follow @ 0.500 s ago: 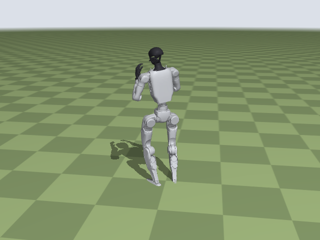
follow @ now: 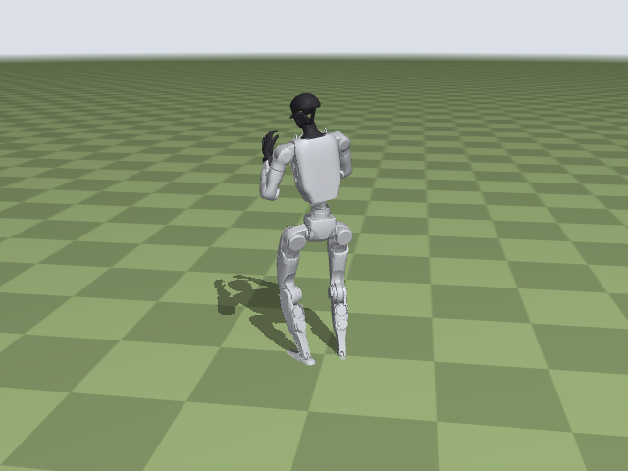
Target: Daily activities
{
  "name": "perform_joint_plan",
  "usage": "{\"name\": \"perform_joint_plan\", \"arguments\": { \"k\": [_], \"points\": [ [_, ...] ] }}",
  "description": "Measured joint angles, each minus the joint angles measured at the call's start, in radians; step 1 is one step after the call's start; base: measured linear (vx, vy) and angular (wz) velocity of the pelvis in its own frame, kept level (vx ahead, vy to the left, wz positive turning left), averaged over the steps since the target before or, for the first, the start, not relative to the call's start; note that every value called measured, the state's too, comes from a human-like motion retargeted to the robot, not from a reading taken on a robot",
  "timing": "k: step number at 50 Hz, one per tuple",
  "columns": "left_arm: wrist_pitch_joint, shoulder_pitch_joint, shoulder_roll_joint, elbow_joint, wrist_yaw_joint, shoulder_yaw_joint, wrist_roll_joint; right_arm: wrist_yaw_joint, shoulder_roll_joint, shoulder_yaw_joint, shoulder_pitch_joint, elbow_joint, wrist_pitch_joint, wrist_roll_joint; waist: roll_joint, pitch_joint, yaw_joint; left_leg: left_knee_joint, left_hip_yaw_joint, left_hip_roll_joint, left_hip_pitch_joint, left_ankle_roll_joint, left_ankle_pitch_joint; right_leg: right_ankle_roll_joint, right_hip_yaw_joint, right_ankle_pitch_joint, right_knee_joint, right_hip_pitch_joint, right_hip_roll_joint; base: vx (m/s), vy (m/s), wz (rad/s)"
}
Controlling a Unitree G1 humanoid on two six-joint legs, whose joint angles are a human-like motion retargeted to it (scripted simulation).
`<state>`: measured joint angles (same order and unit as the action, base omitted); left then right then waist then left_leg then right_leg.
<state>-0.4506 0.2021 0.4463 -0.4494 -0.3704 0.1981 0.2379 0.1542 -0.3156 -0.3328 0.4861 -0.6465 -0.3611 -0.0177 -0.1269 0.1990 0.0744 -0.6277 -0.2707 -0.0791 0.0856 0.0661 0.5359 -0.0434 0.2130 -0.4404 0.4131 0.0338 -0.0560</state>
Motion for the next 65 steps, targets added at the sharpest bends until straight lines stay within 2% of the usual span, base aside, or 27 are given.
{"name": "perform_joint_plan", "arguments": {
  "k": [13, 24, 44, 65],
  "points": [
    [-0.009, -0.017, -0.001, -0.023, -0.007, 0.006, 0.017, -0.006, 0.011, 0.015, 0.005, -0.013, 0.000, -0.055, 0.017, 0.000, -0.017, 0.008, 0.001, 0.001, 0.000, -0.015, 0.018, -0.005, -0.018, 0.000, 0.013, -0.018, 0.005, 0.00, 0.00, 0.00],
    [-0.017, -0.030, -0.007, -0.036, -0.017, 0.024, 0.000, 0.027, 0.025, 0.029, -0.022, 0.000, -0.007, -0.062, 0.006, -0.007, -0.034, 0.068, -0.024, 0.027, -0.029, -0.020, 0.008, -0.016, -0.043, -0.008, 0.044, -0.042, -0.017, 0.00, 0.00, 0.00],
    [-0.003, 0.001, 0.030, -0.026, -0.180, 0.053, 0.135, 0.170, -0.055, 0.025, -0.042, 0.012, -0.037, 0.079, -0.029, -0.021, -0.027, 0.152, -0.028, 0.075, -0.074, -0.016, -0.019, -0.023, -0.045, -0.030, 0.084, -0.051, -0.058, 0.00, 0.00, 0.00],
    [-0.001, 0.036, 0.060, -0.014, -0.240, 0.086, 0.232, 0.264, -0.111, 0.017, -0.041, 0.001, -0.065, 0.206, -0.029, -0.033, -0.026, 0.231, -0.023, 0.110, -0.114, -0.015, -0.047, -0.027, -0.040, -0.035, 0.096, -0.045, -0.084, 0.00, 0.00, 0.00]
  ]
}}
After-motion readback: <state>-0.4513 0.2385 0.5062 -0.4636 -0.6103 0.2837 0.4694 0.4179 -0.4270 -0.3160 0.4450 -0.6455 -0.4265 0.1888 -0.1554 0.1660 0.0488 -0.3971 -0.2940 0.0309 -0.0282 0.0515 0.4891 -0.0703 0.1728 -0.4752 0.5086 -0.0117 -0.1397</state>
